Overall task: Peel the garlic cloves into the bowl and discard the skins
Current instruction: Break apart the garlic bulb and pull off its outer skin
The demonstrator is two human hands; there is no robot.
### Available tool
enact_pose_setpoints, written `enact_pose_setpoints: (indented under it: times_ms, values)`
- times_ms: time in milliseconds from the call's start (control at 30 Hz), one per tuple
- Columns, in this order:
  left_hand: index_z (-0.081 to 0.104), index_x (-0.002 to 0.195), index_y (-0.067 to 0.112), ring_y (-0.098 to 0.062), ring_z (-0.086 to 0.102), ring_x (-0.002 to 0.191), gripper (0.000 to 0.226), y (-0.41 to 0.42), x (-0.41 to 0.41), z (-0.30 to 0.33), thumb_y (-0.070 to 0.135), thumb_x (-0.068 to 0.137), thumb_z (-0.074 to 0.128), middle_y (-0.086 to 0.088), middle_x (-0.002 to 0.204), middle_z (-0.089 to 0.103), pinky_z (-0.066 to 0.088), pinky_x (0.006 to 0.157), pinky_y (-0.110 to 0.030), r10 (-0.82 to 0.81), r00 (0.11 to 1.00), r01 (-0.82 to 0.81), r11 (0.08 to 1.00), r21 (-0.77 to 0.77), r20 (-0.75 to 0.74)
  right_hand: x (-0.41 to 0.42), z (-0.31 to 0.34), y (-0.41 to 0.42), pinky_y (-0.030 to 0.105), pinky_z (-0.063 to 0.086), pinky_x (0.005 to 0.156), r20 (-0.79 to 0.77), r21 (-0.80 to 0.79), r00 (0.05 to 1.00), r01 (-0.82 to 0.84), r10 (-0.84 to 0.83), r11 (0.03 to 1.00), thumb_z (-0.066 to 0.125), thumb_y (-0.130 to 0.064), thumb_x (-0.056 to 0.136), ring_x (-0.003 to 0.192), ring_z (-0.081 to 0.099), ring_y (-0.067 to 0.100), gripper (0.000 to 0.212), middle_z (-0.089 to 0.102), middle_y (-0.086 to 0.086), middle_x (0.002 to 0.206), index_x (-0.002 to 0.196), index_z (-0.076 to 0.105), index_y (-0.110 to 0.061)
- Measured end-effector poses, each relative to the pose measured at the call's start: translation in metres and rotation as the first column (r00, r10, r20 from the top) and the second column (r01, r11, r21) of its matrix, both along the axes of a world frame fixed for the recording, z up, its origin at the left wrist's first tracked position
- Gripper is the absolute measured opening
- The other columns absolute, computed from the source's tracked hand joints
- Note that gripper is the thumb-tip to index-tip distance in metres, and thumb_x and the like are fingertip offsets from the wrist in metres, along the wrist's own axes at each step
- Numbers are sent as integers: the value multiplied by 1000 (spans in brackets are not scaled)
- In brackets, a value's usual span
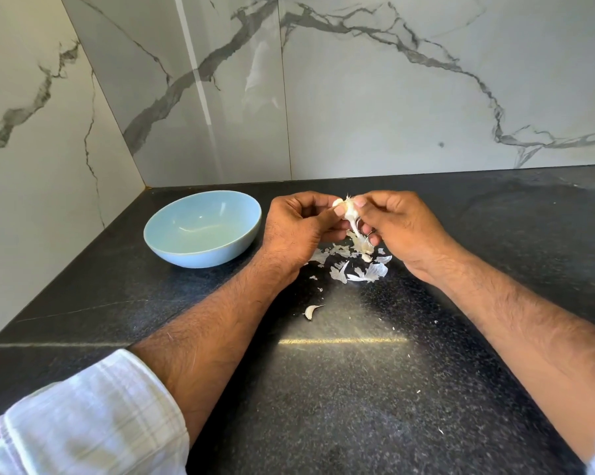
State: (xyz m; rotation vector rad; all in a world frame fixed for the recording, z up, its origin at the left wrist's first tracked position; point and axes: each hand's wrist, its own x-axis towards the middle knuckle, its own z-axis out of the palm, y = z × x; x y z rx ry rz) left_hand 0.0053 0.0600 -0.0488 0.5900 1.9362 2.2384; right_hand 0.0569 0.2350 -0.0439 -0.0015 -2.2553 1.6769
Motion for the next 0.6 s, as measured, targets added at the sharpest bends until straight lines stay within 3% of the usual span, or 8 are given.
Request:
enact_pose_setpoints:
  times_ms: [100, 200, 400, 467, 600]
  values:
    - [74, 108, -2, -30, 79, 87, 16, -1, -4, -2, 6, 96, 78, -17, 98, 79, 68, 72, -43, -20, 1000, 21, 999, -40, 17, -2, -2, 3, 29, 51, 61, 26, -53, 1000, 0, 1, 999, 68, -18, 102, 73, 60, 15, 15, 76, 9, 88, 111, 80, -18]
    - [73, 111, 1, -32, 78, 89, 22, -1, -6, -4, 3, 91, 82, -19, 104, 77, 67, 70, -42, -51, 999, 52, 995, -83, 11, -1, 2, 4, 29, 53, 65, 43, -226, 997, -51, 62, 973, 64, -7, 102, 78, 62, 17, 22, 78, 18, 103, 119, 77, -11]
    - [80, 105, 11, -24, 79, 87, 16, 1, -4, -2, 17, 91, 86, -8, 95, 81, 67, 78, -43, 34, 996, -46, 986, -161, -77, -2, 3, 6, 33, 56, 70, 11, -274, 1000, -16, 20, 962, 68, -5, 98, 83, 65, 23, 16, 77, 20, 101, 111, 77, -5]
    - [82, 99, 17, -22, 78, 84, 14, 1, -6, -4, 26, 90, 87, -1, 90, 81, 67, 80, -43, 87, 985, -117, 971, -207, -150, -1, 2, 6, 33, 57, 70, -4, -236, 1000, -26, 26, 971, 72, -9, 96, 82, 66, 22, 16, 78, 17, 101, 111, 78, -7]
    - [83, 99, 14, -9, 75, 74, 17, 3, -4, -4, 31, 97, 79, 4, 81, 80, 63, 74, -37, 65, 978, -114, 962, -247, -199, -1, 1, 5, 32, 62, 69, -107, 36, 991, 84, -79, 996, 78, -18, 92, 72, 72, 20, 18, 80, 0, 85, 110, 80, -20]
